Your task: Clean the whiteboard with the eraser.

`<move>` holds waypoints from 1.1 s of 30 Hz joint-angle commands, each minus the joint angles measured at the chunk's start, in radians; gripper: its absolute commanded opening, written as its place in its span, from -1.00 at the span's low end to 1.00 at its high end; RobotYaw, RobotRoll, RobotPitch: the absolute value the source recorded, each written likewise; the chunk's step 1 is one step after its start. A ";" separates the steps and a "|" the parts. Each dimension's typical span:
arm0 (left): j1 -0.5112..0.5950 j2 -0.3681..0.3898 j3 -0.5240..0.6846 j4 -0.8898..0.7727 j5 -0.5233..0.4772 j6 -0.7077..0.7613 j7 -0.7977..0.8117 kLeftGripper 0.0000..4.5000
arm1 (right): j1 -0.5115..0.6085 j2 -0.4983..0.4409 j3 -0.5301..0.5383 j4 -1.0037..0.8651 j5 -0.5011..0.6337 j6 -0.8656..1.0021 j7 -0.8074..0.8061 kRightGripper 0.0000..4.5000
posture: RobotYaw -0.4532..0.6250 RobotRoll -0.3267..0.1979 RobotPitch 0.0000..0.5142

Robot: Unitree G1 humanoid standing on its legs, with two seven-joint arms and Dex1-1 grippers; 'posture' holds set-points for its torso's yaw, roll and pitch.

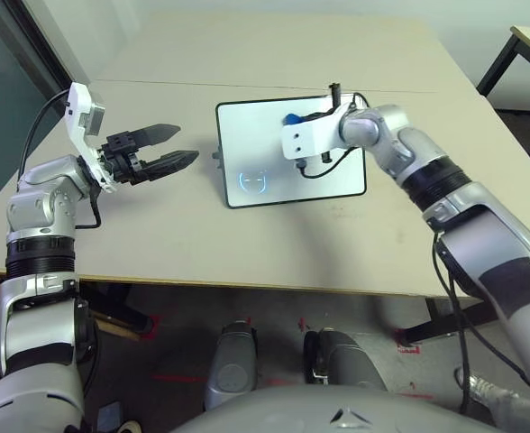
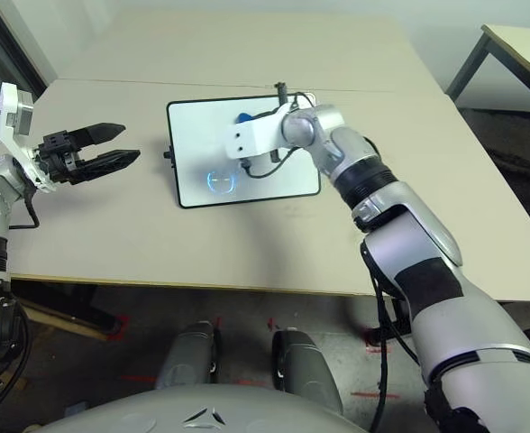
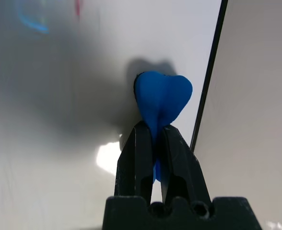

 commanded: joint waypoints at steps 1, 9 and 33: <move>-0.009 0.002 -0.014 -0.002 0.003 -0.003 -0.003 1.00 | 0.009 -0.037 -0.026 0.038 0.005 0.021 -0.004 -1.00 | 0.37 0.25 -0.77; -0.016 0.001 -0.017 0.001 0.004 -0.004 -0.004 1.00 | 0.098 -0.066 -0.163 -0.087 0.169 0.108 0.097 -1.00 | 0.37 0.25 -0.76; -0.014 -0.012 -0.019 0.015 0.008 -0.026 0.002 1.00 | 0.415 0.010 -0.776 -0.477 0.664 1.318 -0.134 -1.00 | 0.34 0.25 -0.74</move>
